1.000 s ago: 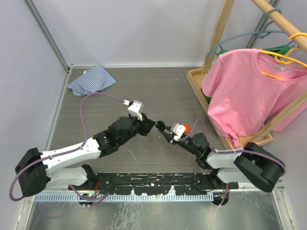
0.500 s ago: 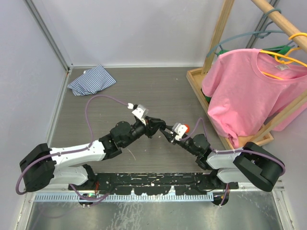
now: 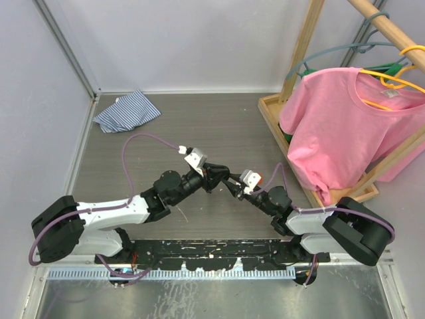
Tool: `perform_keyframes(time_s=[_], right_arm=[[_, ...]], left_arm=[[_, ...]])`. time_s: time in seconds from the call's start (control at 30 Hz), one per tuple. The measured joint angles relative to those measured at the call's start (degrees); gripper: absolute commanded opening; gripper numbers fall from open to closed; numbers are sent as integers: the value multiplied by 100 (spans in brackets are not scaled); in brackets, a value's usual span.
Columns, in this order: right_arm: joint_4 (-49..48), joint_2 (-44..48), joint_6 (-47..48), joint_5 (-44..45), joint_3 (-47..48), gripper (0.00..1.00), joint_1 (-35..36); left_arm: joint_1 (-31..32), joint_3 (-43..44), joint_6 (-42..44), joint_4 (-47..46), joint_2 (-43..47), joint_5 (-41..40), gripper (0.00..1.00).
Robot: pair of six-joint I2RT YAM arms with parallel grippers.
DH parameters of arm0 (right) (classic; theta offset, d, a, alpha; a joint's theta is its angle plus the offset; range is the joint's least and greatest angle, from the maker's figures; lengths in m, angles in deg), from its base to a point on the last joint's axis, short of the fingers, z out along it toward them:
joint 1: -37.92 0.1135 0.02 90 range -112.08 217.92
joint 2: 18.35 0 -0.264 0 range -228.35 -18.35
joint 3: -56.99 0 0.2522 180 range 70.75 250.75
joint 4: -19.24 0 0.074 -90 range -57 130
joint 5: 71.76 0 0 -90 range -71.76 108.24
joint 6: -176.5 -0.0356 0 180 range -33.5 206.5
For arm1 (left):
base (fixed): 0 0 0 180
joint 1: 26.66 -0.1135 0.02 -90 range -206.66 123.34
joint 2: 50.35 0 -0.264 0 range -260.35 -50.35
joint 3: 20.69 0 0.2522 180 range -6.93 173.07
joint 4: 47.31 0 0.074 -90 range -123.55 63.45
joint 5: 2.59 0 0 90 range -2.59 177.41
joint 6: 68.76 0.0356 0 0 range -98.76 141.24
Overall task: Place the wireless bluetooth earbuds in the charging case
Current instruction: Place the earbud in the charging case.
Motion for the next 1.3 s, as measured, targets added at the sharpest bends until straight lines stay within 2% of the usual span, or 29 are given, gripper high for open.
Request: perform_keyframes(time_s=[1.3], right_arm=[[-197,-76,-247,-85,-39,1,0]], left_arm=[[33,-190,793,-409,-358,33,12]])
